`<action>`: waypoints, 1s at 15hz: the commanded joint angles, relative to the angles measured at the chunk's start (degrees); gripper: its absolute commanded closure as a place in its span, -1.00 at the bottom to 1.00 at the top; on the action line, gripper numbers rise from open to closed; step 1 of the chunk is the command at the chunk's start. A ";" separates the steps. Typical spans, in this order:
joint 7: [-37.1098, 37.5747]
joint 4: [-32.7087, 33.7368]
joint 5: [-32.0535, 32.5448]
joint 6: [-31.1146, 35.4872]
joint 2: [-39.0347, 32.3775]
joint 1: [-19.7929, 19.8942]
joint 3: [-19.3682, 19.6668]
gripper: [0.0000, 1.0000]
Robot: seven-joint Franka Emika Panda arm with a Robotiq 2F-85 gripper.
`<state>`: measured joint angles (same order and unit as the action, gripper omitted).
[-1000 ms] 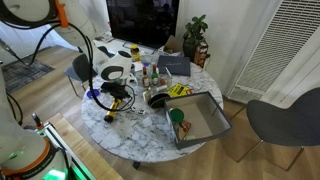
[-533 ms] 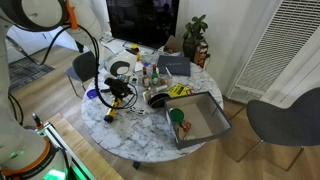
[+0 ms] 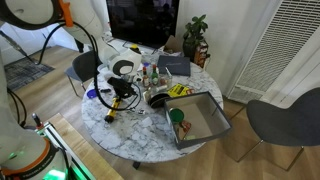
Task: Turn off the flashlight switch
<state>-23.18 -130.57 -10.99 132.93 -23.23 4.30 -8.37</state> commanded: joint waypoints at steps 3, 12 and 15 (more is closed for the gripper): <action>-1.91 -7.27 -3.62 0.80 11.00 1.81 0.64 1.00; -4.58 -19.06 -5.76 -0.74 32.70 -2.48 3.08 -0.26; -5.04 -21.25 -4.93 -4.02 38.46 -4.64 5.05 -0.70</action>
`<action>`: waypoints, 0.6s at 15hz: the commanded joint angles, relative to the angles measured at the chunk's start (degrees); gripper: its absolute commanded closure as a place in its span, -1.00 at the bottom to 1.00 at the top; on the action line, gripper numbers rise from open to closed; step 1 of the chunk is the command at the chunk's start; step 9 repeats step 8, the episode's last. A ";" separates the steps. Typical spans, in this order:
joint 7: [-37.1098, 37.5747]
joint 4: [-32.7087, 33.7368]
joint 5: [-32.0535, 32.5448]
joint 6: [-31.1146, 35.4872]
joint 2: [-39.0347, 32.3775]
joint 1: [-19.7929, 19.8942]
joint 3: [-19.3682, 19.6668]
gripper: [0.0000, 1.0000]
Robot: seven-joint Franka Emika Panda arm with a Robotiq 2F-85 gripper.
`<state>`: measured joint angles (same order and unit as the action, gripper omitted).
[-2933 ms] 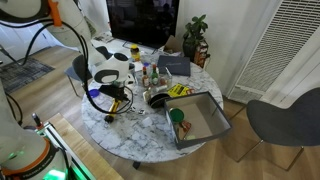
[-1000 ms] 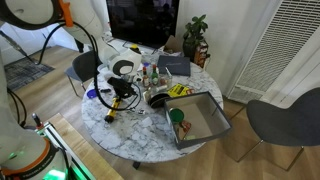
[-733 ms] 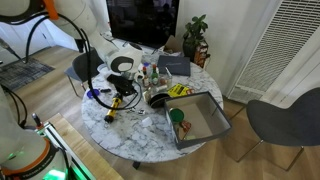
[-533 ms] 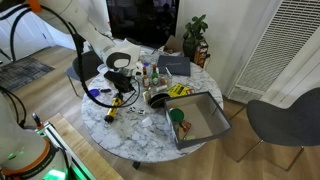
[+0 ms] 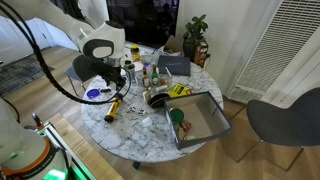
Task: Turn off the flashlight switch
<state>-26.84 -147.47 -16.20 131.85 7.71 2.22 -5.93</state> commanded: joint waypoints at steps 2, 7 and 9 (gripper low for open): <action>-1.10 -4.83 0.81 -7.53 10.34 -3.82 3.86 -0.98; -0.80 -2.45 0.76 -8.05 8.29 -5.43 5.36 -1.00; -0.82 -2.41 0.73 -7.97 8.01 -5.45 5.42 -0.99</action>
